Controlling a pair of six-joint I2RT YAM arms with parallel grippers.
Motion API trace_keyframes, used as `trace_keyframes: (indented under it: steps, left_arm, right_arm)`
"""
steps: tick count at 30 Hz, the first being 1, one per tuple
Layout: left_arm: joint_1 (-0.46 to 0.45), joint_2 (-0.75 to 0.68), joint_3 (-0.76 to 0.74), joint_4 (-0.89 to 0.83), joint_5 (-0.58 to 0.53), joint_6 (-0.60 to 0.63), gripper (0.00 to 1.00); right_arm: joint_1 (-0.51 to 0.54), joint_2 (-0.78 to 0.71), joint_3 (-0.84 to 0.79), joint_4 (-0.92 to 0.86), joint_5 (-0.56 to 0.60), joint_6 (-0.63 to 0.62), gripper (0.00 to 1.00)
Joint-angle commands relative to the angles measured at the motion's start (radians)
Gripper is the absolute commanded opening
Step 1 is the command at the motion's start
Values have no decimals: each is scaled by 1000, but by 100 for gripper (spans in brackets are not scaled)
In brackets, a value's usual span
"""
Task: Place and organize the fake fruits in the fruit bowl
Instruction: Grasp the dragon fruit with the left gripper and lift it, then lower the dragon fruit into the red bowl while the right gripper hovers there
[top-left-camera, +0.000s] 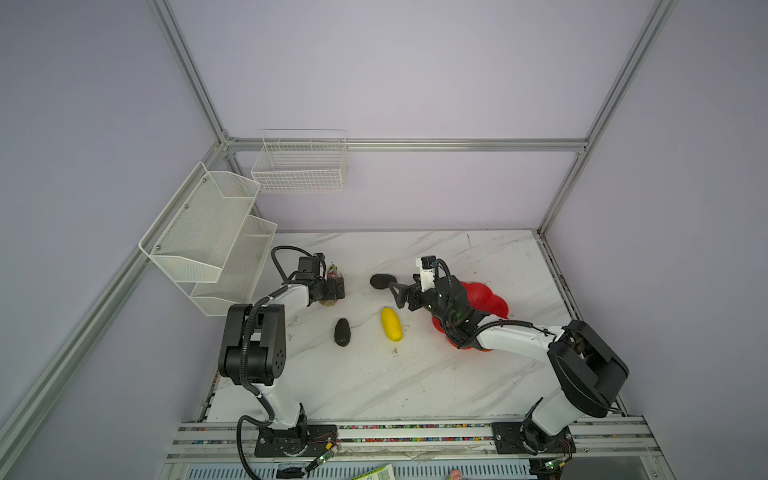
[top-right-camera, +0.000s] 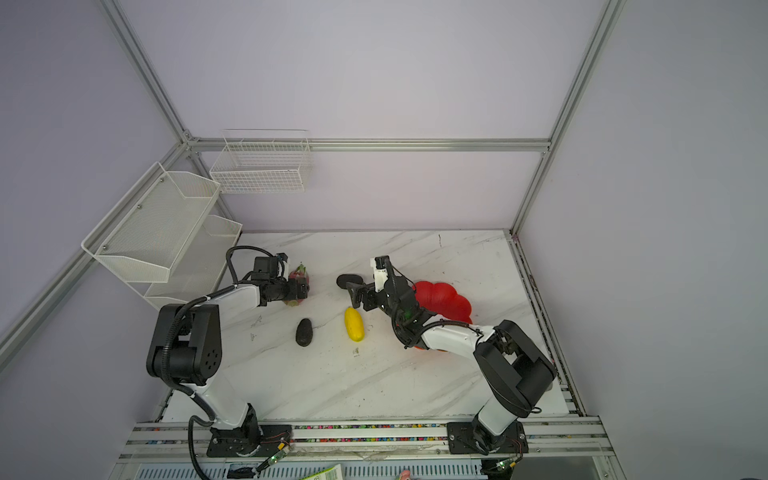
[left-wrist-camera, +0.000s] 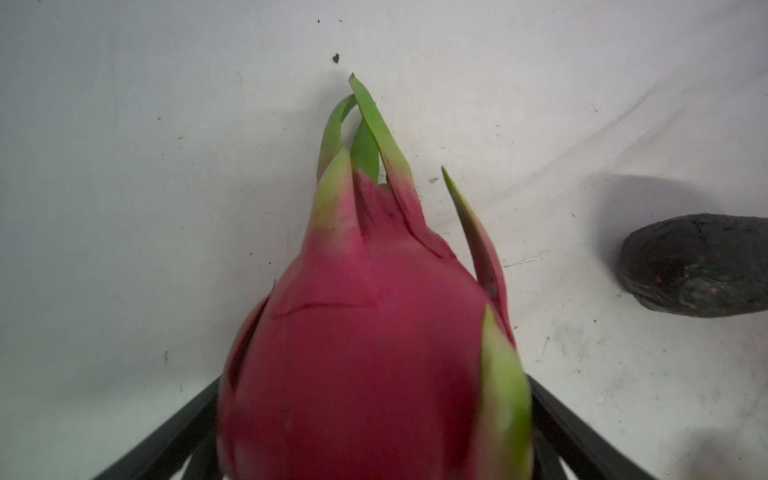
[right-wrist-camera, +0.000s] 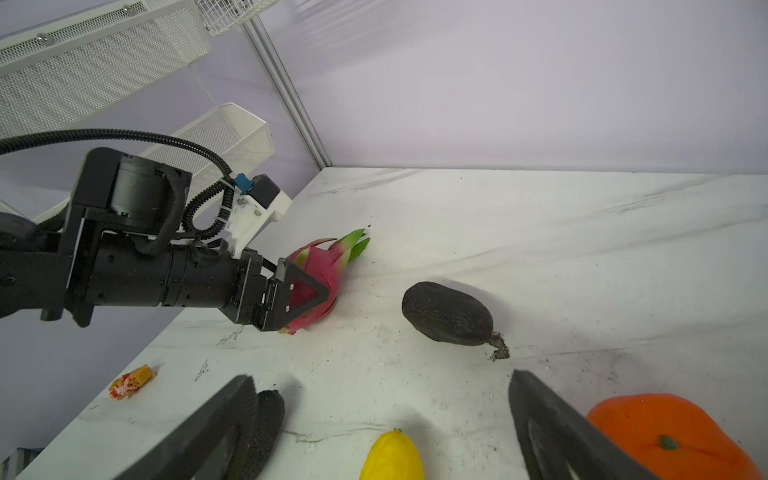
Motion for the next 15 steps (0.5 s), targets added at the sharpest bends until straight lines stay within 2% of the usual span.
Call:
trace_keyframes:
  steps: [1, 7, 9, 13, 15]
  left_arm:
    - [-17, 3, 113, -15, -30, -19, 98]
    - [-65, -40, 131, -8, -37, -9, 74]
    - [-114, -74, 139, -7, -38, -3, 71]
    - [-268, -132, 176, -24, -91, 49, 70]
    - [-347, -135, 215, -41, -64, 52, 70]
  right_arm:
    - [-3, -14, 4, -31, 13, -9, 97]
    - [-10, -62, -23, -68, 33, 40, 97]
    - [-43, -106, -43, -119, 33, 79, 97]
    - [-166, -214, -102, -261, -14, 172, 97]
    - [-220, -298, -137, -358, -12, 205, 97]
